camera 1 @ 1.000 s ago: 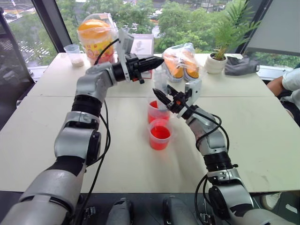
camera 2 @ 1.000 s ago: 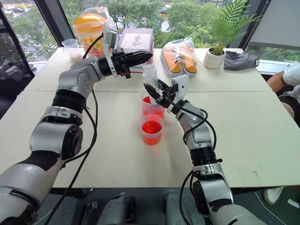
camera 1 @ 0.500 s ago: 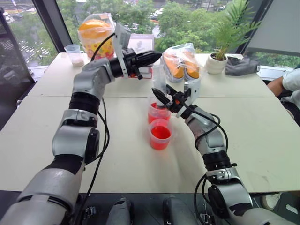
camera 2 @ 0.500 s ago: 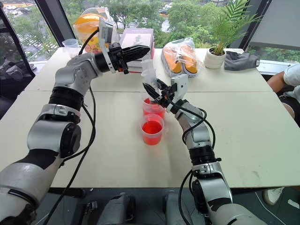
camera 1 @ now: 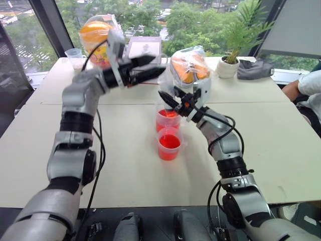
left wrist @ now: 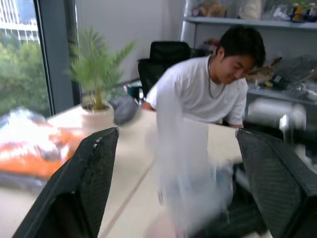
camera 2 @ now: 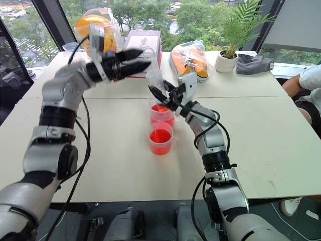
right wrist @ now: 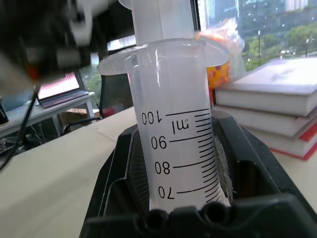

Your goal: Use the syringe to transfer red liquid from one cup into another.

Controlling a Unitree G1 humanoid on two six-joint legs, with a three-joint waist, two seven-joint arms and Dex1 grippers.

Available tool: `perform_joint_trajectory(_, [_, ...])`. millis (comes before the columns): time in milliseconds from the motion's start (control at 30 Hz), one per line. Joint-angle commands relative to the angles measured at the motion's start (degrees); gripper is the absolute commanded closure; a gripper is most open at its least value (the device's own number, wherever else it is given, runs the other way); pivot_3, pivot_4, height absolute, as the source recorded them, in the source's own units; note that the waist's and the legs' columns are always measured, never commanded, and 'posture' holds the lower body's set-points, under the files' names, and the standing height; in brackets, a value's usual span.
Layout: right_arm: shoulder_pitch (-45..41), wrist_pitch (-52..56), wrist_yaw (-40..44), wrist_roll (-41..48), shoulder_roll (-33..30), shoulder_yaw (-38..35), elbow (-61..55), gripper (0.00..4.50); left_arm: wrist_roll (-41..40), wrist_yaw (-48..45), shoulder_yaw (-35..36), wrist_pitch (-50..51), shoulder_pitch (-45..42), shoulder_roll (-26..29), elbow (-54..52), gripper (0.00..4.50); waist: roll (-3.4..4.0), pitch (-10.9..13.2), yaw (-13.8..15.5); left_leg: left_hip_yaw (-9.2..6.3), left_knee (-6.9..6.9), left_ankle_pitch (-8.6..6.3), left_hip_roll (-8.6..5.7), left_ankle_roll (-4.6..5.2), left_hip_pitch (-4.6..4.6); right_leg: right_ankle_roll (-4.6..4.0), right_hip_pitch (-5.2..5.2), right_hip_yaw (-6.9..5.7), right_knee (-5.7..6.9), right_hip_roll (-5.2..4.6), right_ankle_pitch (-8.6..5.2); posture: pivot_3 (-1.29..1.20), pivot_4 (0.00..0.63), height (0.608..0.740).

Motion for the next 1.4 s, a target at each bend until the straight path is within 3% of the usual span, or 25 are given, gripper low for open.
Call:
perform_joint_trajectory(33, [-2.19, -1.24, -0.17, 1.19, -0.30, -1.51, -2.08, 3.09, -2.28, 0.79, 1.90, 2.59, 0.70, 2.37, -7.42, 0.90, 0.00, 0.00, 0.01, 0.00, -0.01, 0.00, 0.00, 0.00, 0.00, 0.00, -0.01, 0.00, 0.00, 0.00, 0.00, 0.00, 0.150, 0.740])
perform_joint_trajectory(200, [-3.51, 0.84, -0.72, 3.16, -0.58, -2.84, -5.33, 3.09, -3.84, 2.26, 3.51, 5.80, 4.04, 5.41, -12.02, 0.90, 0.00, 0.00, -0.01, 0.02, -0.03, 0.00, -0.01, 0.00, 0.00, 0.00, -0.01, 0.01, -0.02, -0.03, 0.00, 0.00, 0.150, 0.740])
perform_joint_trajectory(367, [-3.27, 10.93, -1.54, 10.71, -2.38, -4.21, -18.37, 3.09, -6.16, 3.44, 4.51, 9.03, 6.50, 6.90, -15.72, 0.90, 0.01, 0.01, 0.05, 0.00, -0.03, 0.00, 0.01, 0.00, 0.00, 0.00, -0.01, 0.00, 0.00, -0.04, 0.00, 0.00, 0.150, 0.740])
perform_joint_trajectory(600, [7.97, 20.39, -2.68, 15.86, -3.92, -0.91, -33.60, 3.09, -8.79, 3.83, 3.89, 12.51, 7.97, 7.26, -20.09, 0.90, -0.02, -0.01, 0.23, 0.00, -0.02, 0.00, 0.00, 0.00, 0.01, 0.00, 0.04, -0.01, -0.05, -0.05, 0.00, 0.00, 0.150, 0.740])
perform_joint_trajectory(867, [16.16, 16.31, -2.30, 10.80, -4.06, 3.29, -33.86, 3.09, -12.83, 4.12, 3.72, 17.08, 7.15, 6.52, -24.50, 0.90, -0.02, -0.01, 0.04, 0.00, 0.02, 0.00, -0.01, 0.00, 0.02, -0.01, 0.04, 0.00, -0.05, -0.02, 0.00, 0.00, 0.150, 0.740])
perform_joint_trajectory(1067, [16.55, 14.83, -2.35, 9.42, -3.96, 3.69, -32.41, 3.09, -18.47, 2.93, 5.06, 20.96, 5.32, 6.95, -25.83, 0.90, -0.03, -0.01, 0.10, -0.02, 0.02, 0.00, -0.01, 0.00, 0.02, -0.01, 0.04, 0.00, -0.05, -0.01, -0.01, 0.00, 0.150, 0.740])
perform_joint_trajectory(1400, [16.03, 14.28, -1.82, 8.71, -3.88, 4.25, -31.77, 3.09, -17.20, 4.36, 2.57, 17.91, 1.42, 2.57, -20.76, 0.90, -0.03, -0.01, 0.16, -0.02, 0.02, 0.00, -0.02, 0.00, 0.01, -0.01, 0.05, 0.00, -0.07, -0.01, -0.01, 0.00, 0.150, 0.740])
